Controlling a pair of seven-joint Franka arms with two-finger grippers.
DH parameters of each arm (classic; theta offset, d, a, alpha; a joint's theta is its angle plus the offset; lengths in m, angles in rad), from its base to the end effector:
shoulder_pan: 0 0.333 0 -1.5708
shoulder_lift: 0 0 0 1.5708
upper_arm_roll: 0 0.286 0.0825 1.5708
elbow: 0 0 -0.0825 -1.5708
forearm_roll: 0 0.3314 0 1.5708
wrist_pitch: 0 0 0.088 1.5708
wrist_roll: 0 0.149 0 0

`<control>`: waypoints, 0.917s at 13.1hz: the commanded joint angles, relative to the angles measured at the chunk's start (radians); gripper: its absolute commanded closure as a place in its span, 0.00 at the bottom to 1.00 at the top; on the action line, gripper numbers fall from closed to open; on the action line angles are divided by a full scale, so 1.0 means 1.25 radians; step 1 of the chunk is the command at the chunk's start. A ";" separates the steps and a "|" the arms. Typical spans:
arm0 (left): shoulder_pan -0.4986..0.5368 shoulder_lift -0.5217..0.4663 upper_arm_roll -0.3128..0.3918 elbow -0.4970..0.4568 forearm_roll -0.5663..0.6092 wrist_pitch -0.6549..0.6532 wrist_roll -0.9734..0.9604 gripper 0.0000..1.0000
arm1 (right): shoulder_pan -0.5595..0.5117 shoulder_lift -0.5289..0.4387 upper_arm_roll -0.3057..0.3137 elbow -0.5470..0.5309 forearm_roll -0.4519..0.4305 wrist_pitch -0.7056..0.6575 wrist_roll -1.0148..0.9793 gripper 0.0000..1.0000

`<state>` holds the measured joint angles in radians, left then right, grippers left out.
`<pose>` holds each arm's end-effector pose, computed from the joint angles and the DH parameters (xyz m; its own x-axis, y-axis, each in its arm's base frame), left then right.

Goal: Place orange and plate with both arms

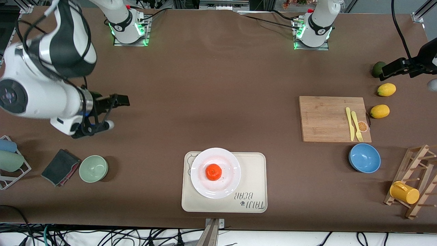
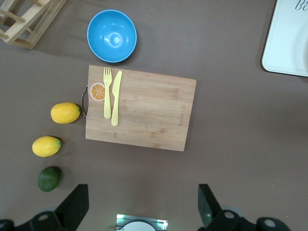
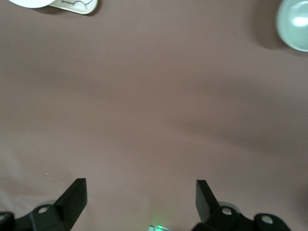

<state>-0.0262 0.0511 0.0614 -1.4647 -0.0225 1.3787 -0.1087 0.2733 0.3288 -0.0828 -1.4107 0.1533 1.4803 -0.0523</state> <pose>0.4900 0.0128 0.5555 0.9806 0.1391 -0.1378 0.1411 -0.9900 0.0044 0.5423 0.1343 0.4379 0.9373 0.2450 -0.2477 0.2164 -0.9666 -0.1373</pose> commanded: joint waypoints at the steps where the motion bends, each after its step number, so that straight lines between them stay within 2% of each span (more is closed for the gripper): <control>1: 0.006 -0.011 -0.001 -0.014 -0.019 0.017 0.005 0.00 | 0.000 -0.166 -0.011 -0.173 -0.055 0.049 0.007 0.00; 3: 0.007 -0.025 -0.002 -0.037 -0.019 0.032 0.006 0.00 | -0.004 -0.239 -0.011 -0.213 -0.109 0.042 0.005 0.00; 5: 0.008 -0.073 -0.002 -0.104 -0.019 0.075 0.006 0.00 | -0.020 -0.274 -0.012 -0.236 -0.128 0.017 0.005 0.00; 7: 0.007 -0.069 -0.002 -0.101 -0.019 0.073 0.005 0.00 | -0.054 -0.278 -0.018 -0.235 -0.126 -0.017 0.004 0.00; 9: 0.007 -0.063 0.000 -0.093 -0.019 0.075 0.005 0.00 | -0.058 -0.281 -0.056 -0.232 -0.126 -0.010 0.006 0.00; 12: 0.009 -0.062 0.002 -0.091 -0.018 0.075 0.005 0.00 | -0.060 -0.273 -0.074 -0.232 -0.125 0.073 0.010 0.00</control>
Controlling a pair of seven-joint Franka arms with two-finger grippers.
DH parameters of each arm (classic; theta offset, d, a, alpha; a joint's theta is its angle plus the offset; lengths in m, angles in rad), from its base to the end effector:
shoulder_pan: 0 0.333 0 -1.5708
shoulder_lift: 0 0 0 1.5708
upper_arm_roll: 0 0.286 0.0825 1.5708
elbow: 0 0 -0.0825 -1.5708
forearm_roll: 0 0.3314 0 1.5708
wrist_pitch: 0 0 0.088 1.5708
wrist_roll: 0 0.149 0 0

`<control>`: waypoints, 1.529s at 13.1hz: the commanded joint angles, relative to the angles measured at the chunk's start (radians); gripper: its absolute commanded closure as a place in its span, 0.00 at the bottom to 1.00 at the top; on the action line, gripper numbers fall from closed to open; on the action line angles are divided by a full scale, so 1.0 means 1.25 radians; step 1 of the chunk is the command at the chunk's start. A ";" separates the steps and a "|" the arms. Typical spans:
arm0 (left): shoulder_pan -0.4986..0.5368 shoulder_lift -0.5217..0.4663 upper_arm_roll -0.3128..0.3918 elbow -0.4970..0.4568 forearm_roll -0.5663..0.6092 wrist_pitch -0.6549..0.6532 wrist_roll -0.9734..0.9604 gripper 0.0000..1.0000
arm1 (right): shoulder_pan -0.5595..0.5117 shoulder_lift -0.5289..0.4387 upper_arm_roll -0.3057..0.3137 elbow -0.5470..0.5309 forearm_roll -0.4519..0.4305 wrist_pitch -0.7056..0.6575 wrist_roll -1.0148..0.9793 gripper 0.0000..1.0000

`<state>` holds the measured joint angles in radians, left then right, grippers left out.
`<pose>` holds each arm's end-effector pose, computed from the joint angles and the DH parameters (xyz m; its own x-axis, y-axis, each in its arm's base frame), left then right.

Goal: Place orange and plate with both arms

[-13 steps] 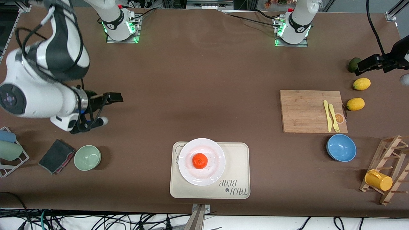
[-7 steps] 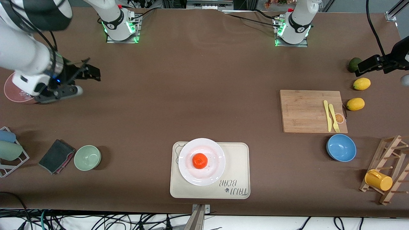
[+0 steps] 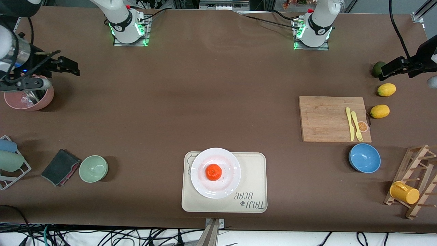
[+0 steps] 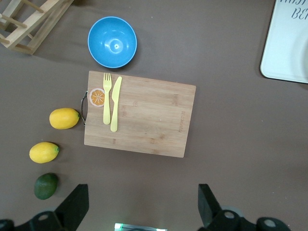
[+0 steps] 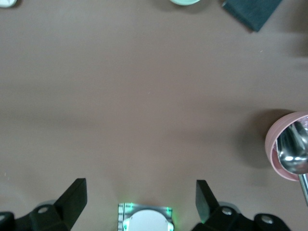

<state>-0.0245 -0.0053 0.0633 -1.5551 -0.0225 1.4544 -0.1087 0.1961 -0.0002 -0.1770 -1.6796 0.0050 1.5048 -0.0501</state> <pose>0.4838 0.0153 0.5522 0.9848 0.1441 -0.0971 0.1460 -0.9892 0.0124 0.4815 0.0100 0.5031 0.9824 0.0692 -0.1732 0.0678 -0.9976 -0.0137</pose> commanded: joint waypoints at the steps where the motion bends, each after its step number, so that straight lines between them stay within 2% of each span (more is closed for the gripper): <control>1: 0.006 -0.013 0.001 -0.018 -0.016 0.015 0.005 0.00 | 0.000 0.000 0.002 -0.015 -0.003 0.093 0.024 0.00; 5: 0.006 0.005 0.001 0.008 -0.013 0.012 0.005 0.00 | 0.001 0.044 0.002 0.035 -0.002 0.098 0.085 0.00; 8: 0.006 0.005 0.001 0.008 -0.013 0.011 0.005 0.00 | -0.003 0.053 -0.028 0.078 0.008 0.092 0.073 0.00; 12: 0.009 0.004 0.001 0.008 -0.014 0.010 0.005 0.00 | -0.002 0.082 -0.024 0.142 0.005 -0.010 0.079 0.00; 20: 0.009 0.004 0.001 0.008 -0.014 0.010 0.005 0.00 | 0.003 0.097 -0.020 0.153 0.005 -0.006 0.084 0.00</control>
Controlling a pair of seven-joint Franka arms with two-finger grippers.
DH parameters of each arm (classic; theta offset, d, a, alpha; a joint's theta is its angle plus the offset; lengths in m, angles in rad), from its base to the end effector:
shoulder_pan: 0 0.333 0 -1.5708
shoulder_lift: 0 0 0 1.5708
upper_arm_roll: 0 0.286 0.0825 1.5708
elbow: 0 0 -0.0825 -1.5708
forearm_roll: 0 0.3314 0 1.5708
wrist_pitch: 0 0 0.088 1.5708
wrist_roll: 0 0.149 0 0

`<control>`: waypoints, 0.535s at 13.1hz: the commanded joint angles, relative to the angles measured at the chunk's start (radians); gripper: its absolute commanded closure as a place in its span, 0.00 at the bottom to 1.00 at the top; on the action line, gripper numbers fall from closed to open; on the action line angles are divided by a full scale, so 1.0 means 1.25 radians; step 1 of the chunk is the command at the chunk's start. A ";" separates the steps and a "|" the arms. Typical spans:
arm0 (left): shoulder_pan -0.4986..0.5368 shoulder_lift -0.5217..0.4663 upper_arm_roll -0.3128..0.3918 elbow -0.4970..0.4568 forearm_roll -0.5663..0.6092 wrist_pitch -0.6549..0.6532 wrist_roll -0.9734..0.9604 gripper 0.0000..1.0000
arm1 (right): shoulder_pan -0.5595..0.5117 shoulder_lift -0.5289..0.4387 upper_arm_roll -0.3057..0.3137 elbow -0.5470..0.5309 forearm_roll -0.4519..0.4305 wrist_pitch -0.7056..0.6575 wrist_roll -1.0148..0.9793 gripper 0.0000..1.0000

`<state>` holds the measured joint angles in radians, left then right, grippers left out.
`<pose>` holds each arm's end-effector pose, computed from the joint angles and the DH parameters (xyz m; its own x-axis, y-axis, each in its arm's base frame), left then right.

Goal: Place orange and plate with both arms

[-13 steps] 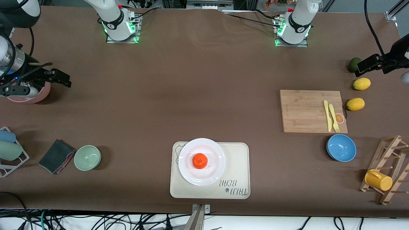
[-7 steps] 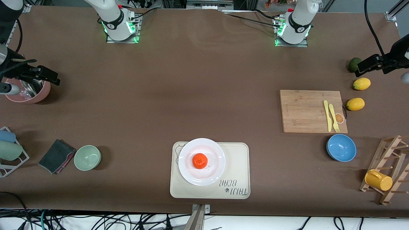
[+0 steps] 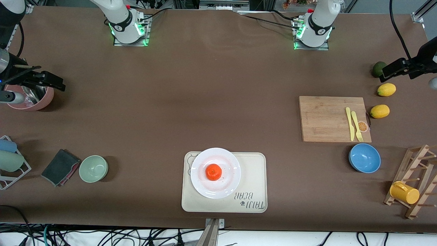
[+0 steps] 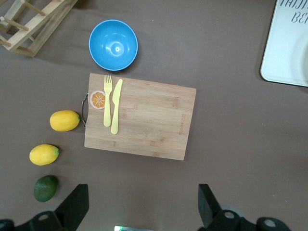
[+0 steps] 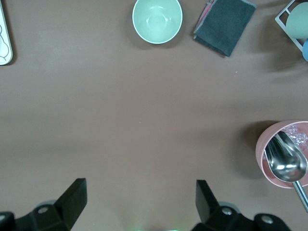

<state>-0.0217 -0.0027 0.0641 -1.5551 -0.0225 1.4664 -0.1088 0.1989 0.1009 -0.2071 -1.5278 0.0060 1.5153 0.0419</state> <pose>0.4861 0.0171 0.5518 0.9851 0.1481 -0.0878 0.1498 -0.9886 0.0132 0.5167 0.0010 0.5155 0.9926 -0.0510 -0.1103 -0.0491 -0.9986 0.0194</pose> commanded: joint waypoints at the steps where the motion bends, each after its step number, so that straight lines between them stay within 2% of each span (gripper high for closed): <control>1: 0.006 0.002 0.000 0.008 -0.014 0.000 0.005 0.00 | 0.000 0.017 0.004 0.032 0.005 -0.012 0.012 0.00; 7: 0.006 0.002 0.000 0.008 -0.014 0.000 0.005 0.00 | 0.007 0.021 0.005 0.031 0.006 -0.012 0.016 0.00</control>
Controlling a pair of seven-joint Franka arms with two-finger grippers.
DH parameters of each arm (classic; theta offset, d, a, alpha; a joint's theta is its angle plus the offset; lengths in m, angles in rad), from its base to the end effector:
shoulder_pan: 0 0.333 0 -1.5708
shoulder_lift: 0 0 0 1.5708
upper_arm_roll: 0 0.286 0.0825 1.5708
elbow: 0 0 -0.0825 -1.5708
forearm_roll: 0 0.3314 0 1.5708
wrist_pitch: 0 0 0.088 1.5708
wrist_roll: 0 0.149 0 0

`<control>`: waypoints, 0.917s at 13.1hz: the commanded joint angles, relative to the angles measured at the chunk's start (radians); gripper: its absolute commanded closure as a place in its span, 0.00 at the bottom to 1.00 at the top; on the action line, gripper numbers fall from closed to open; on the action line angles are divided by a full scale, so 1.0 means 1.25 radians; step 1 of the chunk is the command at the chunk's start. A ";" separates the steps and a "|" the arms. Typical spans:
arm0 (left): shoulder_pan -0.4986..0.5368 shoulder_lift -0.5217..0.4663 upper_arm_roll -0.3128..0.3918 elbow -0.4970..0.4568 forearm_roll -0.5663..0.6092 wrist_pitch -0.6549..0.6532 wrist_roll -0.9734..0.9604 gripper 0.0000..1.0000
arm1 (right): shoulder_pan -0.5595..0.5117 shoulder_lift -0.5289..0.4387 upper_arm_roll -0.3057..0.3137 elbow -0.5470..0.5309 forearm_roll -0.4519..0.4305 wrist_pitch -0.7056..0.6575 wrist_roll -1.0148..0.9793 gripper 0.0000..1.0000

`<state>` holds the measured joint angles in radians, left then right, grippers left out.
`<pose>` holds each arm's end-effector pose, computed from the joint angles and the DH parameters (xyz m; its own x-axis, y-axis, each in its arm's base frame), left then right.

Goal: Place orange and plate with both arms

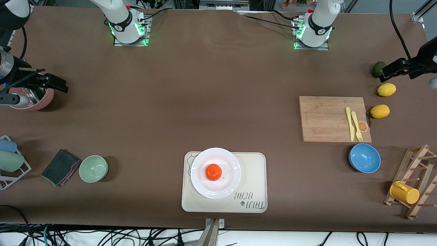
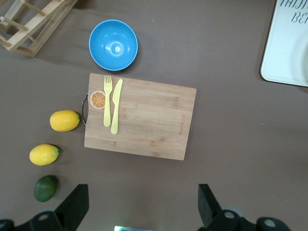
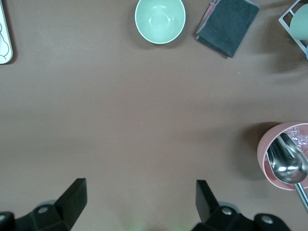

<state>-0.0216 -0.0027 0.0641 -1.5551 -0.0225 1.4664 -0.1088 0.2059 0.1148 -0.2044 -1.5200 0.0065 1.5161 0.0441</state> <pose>0.4861 0.0172 0.5518 0.9851 0.1482 -0.0878 0.1499 -0.9886 0.0132 0.5200 0.0066 0.5116 0.9924 -0.0436 -0.1152 -0.0414 -0.9989 0.0219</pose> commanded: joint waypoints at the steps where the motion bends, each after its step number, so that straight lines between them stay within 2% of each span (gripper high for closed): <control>1: 0.006 0.002 0.000 0.007 -0.014 0.000 0.005 0.00 | 0.001 0.010 0.002 0.024 0.006 -0.011 0.014 0.00; 12: 0.005 0.002 -0.002 0.007 -0.015 -0.001 0.005 0.00 | 0.013 0.010 0.005 0.024 0.001 -0.013 0.015 0.00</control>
<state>-0.0216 -0.0027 0.0641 -1.5551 -0.0225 1.4664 -0.1088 0.2181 0.1149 -0.1989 -1.5199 0.0066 1.5161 0.0464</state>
